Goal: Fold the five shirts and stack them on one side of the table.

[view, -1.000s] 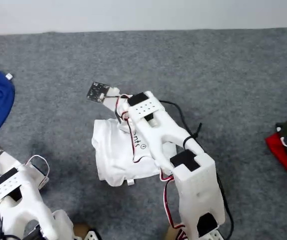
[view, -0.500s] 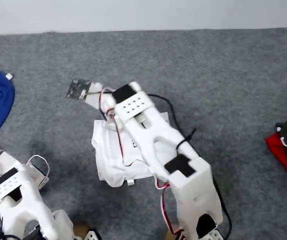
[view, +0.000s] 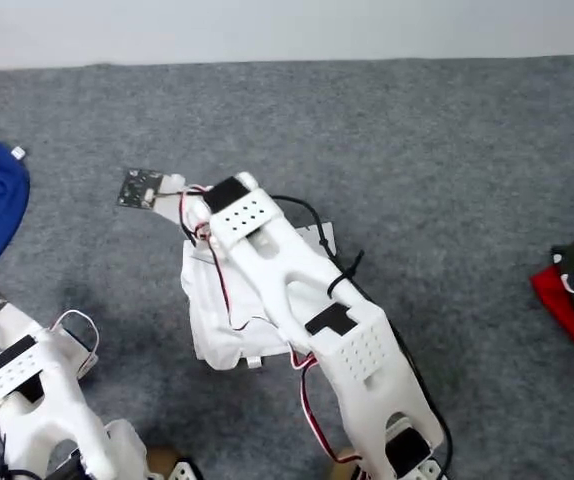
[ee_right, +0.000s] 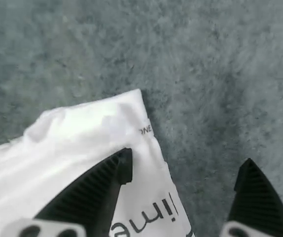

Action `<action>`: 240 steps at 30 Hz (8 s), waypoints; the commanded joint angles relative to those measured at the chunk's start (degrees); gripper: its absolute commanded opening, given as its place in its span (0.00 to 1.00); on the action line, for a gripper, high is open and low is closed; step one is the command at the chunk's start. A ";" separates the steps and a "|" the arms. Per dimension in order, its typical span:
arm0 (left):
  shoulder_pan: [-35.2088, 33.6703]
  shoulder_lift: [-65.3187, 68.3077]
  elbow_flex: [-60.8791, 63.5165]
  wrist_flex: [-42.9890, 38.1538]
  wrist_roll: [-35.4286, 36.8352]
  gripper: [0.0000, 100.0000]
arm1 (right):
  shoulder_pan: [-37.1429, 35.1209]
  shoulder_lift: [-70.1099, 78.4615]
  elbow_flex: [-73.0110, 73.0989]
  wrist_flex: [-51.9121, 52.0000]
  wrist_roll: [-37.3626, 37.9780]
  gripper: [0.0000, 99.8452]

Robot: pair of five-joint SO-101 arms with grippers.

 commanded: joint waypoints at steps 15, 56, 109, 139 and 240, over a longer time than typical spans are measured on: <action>-0.26 -0.09 1.19 0.44 0.35 0.00 | -4.18 3.30 -9.67 1.54 0.00 0.34; -0.26 -0.09 1.19 0.44 0.35 0.00 | -10.51 -14.99 16.79 16.92 -10.11 0.34; -0.26 -0.09 1.19 0.44 0.35 0.00 | -14.81 -27.30 26.81 14.29 -19.52 0.34; -0.26 -0.09 1.19 0.44 0.35 0.00 | 10.68 -32.22 30.95 12.53 -45.10 0.34; -0.26 -0.09 1.19 0.44 0.35 0.00 | 29.32 -12.18 18.20 -28.53 4.84 0.28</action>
